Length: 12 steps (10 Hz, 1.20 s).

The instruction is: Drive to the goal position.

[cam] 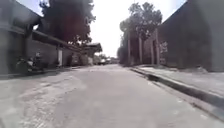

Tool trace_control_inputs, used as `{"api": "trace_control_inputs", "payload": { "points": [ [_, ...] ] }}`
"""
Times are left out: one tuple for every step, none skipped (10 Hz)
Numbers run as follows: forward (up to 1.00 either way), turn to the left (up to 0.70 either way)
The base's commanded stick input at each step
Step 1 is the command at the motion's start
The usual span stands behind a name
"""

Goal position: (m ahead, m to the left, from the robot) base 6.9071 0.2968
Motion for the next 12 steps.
{"api": "trace_control_inputs", "payload": {
  "points": [
    [0.7, 0.0],
    [0.7, 0.0],
    [0.7, 0.0],
    [0.7, 0.0],
    [0.7, 0.0],
    [0.7, 0.0],
    [0.75, -0.04],
    [0.83, -0.1],
    [0.85, -0.32],
    [0.85, -0.33],
    [0.91, -0.34],
    [1.0, -0.37]
  ]
}}
